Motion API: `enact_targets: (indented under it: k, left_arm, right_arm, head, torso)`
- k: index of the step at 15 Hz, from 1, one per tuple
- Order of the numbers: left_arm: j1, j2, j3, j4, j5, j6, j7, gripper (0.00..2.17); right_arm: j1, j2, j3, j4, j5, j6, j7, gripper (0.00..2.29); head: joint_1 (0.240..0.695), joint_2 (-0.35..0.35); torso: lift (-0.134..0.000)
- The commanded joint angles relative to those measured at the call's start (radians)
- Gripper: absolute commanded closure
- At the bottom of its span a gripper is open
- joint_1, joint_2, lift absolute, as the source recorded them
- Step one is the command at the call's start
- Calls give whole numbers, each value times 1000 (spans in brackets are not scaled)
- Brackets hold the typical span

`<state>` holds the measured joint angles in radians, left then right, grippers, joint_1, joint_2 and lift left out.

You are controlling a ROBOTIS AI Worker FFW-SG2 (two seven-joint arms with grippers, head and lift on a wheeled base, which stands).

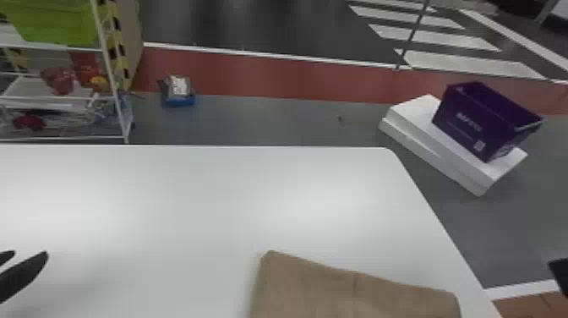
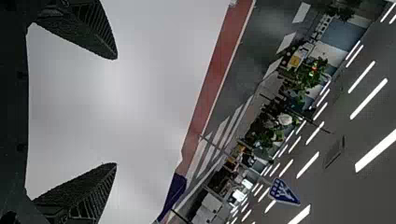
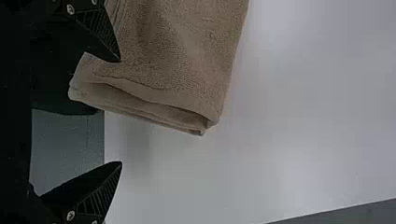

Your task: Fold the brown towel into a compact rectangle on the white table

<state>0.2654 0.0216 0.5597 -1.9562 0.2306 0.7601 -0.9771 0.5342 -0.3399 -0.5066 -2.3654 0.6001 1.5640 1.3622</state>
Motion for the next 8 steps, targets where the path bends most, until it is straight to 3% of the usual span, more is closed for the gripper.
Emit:
enact_targets:
  k: [1, 6, 8]
  left_arm:
    - [0, 1, -1, 5, 0, 0, 0, 63]
    - [0, 0, -1, 7, 0, 0, 0, 63]
    - [0, -2, -1, 7, 0, 0, 0, 63]
  right_arm:
    - [-5, -1, 46, 40, 41, 8, 5, 130]
    - [-43, -7, 119, 84, 84, 8, 5, 286]
    - [-60, -8, 140, 90, 92, 8, 5, 529]
  head:
    - [695, -236]
    - [695, -232]
    - [695, -222]
  torso:
    - [-124]
    - [-124]
    - [-124]
